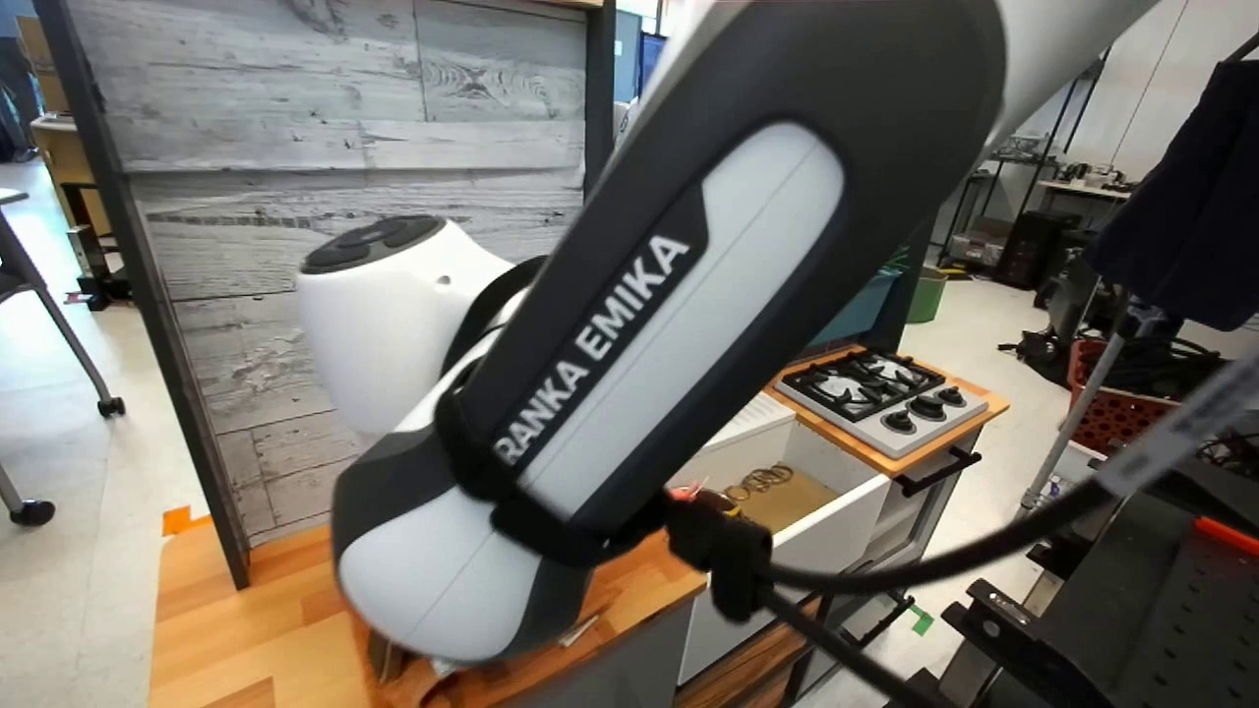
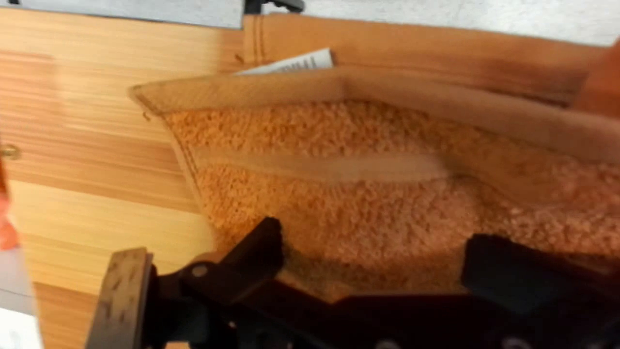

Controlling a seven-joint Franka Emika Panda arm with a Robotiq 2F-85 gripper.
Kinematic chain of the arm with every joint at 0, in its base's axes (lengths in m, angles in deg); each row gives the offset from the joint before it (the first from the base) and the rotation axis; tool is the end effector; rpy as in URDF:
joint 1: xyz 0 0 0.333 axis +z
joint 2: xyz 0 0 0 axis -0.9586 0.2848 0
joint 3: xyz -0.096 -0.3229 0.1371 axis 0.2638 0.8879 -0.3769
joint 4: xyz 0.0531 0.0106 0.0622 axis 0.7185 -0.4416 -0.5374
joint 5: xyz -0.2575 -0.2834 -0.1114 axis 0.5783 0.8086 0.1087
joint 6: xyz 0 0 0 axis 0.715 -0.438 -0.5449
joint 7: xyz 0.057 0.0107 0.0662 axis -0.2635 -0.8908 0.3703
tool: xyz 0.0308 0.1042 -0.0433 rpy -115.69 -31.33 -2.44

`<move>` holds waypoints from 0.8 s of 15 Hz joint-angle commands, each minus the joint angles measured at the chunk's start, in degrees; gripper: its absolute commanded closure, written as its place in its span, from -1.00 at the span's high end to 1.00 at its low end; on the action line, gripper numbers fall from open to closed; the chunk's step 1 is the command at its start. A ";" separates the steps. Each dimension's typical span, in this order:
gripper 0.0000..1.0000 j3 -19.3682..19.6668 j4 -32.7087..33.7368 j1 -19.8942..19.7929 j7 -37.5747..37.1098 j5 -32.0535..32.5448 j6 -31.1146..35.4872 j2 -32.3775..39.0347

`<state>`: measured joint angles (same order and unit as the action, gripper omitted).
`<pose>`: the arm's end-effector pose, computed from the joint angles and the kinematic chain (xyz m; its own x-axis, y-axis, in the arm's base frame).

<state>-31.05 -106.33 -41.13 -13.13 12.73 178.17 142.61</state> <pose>0.6446 0.3572 -0.0532 0.9860 0.1593 0.0487 0.1464 -0.9682 0.2030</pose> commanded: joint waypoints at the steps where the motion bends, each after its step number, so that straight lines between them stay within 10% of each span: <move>1: 1.00 -5.59 1.75 1.49 2.43 -3.55 6.95 1.67; 4: 1.00 -10.67 3.69 -1.93 5.24 -10.48 5.03 1.51; 12: 1.00 -7.06 -2.94 -14.10 0.13 -15.58 1.97 -3.12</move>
<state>-39.02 -105.84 -52.32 -11.63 -1.30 181.74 141.86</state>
